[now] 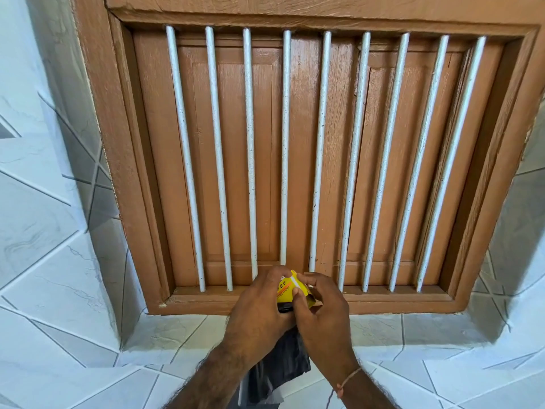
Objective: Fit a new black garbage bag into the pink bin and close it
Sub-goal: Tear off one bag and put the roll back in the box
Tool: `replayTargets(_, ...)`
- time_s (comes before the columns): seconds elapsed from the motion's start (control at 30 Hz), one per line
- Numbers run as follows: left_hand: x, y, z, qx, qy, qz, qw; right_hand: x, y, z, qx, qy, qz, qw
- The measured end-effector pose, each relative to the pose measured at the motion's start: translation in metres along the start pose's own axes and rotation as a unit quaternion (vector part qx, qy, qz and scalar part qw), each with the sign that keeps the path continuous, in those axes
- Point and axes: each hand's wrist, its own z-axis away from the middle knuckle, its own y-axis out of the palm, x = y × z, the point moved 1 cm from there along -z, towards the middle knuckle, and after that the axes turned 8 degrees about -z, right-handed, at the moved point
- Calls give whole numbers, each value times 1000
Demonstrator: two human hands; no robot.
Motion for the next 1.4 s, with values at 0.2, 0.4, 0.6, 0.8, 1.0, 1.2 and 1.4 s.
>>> replayTargets(0.2,40,-4,14,26,-71,-33,997,-11,-14,-17,-123,95,-116,981)
replayTargets(0.4,44,-2,24,16,-121,130,984,-38,-16,-19,-191,227,-221,929)
replayTargets(0.6,50,10,18,-16,-127,156,979,-35,-14,-16,-171,267,-265,911)
replayTargets(0.8,48,13,15,-22,-157,172,972,-38,-18,-21,-170,333,-298,878)
replayTargets(1.0,52,14,11,-44,-142,176,973,-36,-17,-16,-160,310,-316,882)
replayTargets(1.2,56,17,9,-49,-132,180,973,-32,-16,-12,-158,281,-295,899)
replayTargets(1.4,59,16,8,-58,-136,180,973,-33,-17,-11,-112,295,-300,900)
